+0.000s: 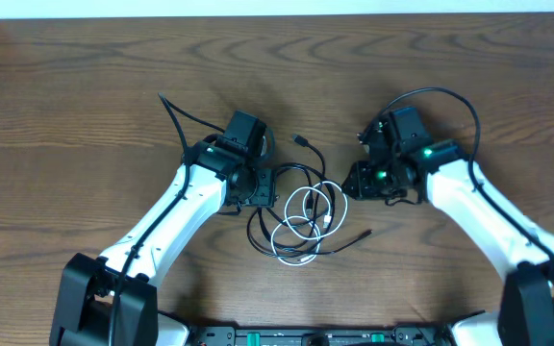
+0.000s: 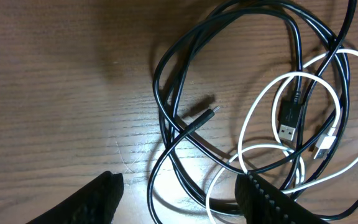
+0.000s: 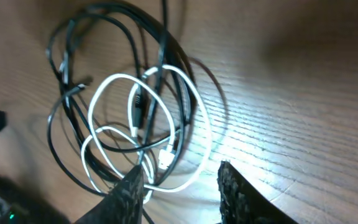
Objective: Untangle cables
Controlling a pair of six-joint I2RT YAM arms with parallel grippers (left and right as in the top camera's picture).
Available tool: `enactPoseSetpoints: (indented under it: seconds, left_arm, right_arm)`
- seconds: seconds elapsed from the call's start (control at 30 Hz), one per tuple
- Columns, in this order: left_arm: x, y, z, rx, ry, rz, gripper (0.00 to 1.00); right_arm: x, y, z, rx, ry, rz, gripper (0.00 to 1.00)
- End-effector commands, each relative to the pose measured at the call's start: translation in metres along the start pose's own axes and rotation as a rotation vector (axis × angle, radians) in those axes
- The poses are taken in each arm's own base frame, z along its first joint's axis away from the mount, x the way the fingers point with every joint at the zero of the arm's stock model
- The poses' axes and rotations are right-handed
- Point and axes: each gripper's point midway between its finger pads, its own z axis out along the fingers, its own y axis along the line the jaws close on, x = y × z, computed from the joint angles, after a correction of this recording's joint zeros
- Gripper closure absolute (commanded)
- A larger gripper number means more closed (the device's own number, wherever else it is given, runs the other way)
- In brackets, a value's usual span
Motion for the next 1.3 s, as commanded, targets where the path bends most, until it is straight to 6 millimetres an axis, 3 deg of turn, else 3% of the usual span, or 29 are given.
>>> enactPoseSetpoints:
  seconds: [0.0, 0.3, 0.53, 1.03, 1.27]
  left_arm:
    - [0.004, 0.004, 0.004, -0.016, 0.017, 0.001, 0.37]
    - [0.004, 0.004, 0.004, -0.016, 0.017, 0.001, 0.37]
    - [0.004, 0.004, 0.004, -0.016, 0.017, 0.001, 0.37]
    - [0.004, 0.004, 0.004, -0.016, 0.017, 0.001, 0.37]
    - [0.004, 0.004, 0.004, -0.016, 0.017, 0.001, 0.37]
  right_arm:
    - [0.007, 0.001, 0.009, -0.103, 0.074, -0.023, 0.65]
    - [0.014, -0.024, 0.039, -0.109, 0.166, 0.026, 0.67]
    - [0.021, -0.022, 0.057, -0.182, 0.219, 0.022, 0.69]
    - [0.015, -0.013, 0.06, -0.242, 0.204, 0.027, 0.87]
    - [0.013, -0.015, 0.061, -0.23, 0.195, 0.035, 0.86]
